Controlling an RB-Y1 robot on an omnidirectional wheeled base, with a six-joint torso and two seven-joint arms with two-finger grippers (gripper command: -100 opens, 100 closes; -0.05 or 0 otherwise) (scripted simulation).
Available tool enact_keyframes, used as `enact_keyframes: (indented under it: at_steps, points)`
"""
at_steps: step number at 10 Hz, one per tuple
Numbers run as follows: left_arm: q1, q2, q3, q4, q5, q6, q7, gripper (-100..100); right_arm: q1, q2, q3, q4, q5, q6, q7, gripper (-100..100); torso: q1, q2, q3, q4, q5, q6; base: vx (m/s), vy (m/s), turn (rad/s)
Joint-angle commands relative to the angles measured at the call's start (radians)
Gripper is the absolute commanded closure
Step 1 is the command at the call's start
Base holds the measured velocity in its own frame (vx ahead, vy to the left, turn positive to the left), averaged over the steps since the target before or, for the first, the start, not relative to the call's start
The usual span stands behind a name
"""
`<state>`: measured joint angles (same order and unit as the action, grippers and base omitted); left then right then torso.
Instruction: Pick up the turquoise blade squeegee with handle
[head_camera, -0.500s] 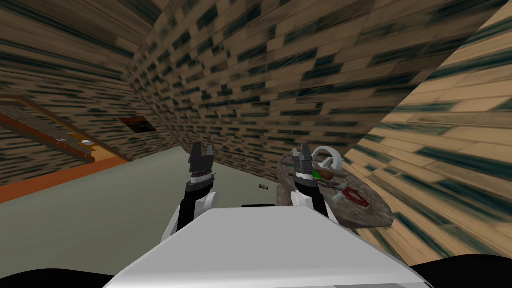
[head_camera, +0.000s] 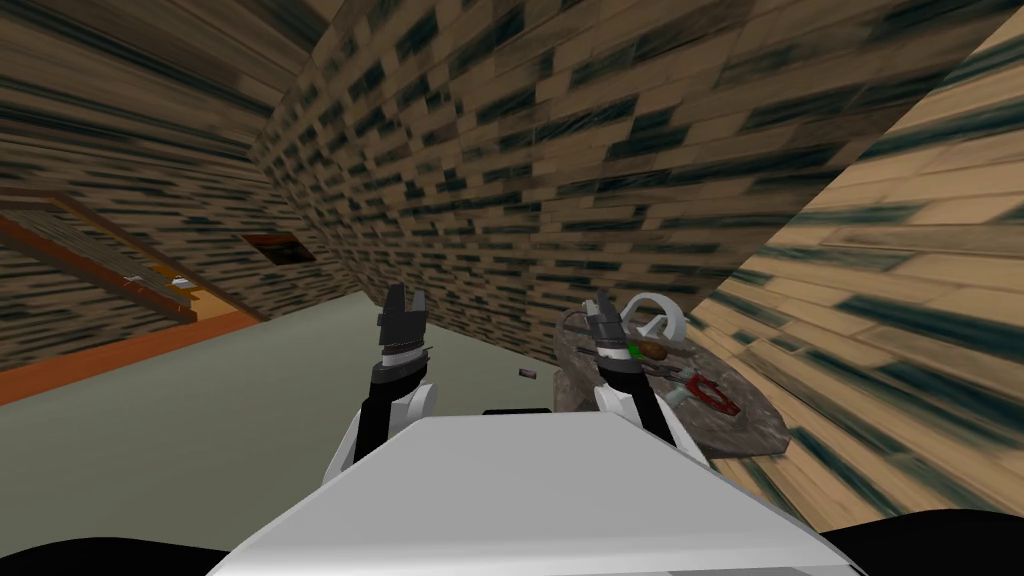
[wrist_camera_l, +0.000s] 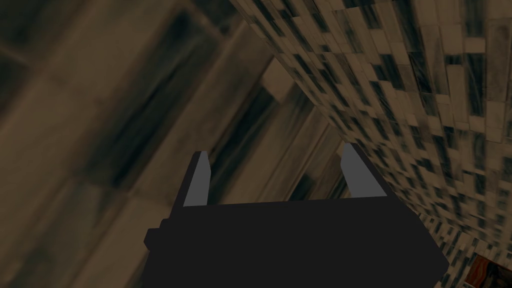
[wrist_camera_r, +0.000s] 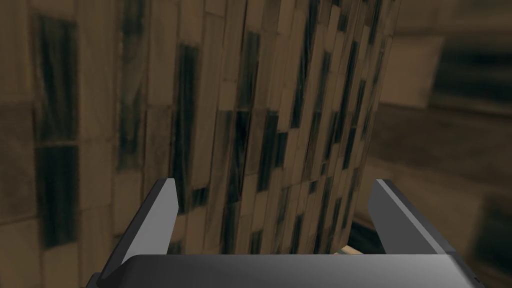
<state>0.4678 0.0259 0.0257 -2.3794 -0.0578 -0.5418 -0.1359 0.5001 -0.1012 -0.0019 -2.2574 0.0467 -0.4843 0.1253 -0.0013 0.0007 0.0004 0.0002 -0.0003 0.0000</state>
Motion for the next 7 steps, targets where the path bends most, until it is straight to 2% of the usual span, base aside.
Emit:
enact_keyframes:
  at_steps: [1,6,7]
  points:
    - [0.0,0.0,0.0,0.0,0.0,0.0,0.0,0,0.001,-0.038,-0.039,0.019,0.006,0.021,-0.019,-100,0.0,0.0,0.0,0.0,0.0,0.0,-0.015,-0.008,0.022]
    - [0.0,0.0,0.0,0.0,0.0,0.0,0.0,0,-0.007,-0.1,-0.187,0.103,0.039,0.118,-0.085,-100,0.001,0.0,0.0,0.0,0.0,0.0,-0.015,-0.003,0.047]
    - [0.0,0.0,0.0,0.0,0.0,0.0,0.0,0,-0.007,-0.1,-0.199,0.103,0.039,0.118,-0.085,-100,0.001,0.0,0.0,0.0,0.0,0.0,-0.007,0.0,0.014]
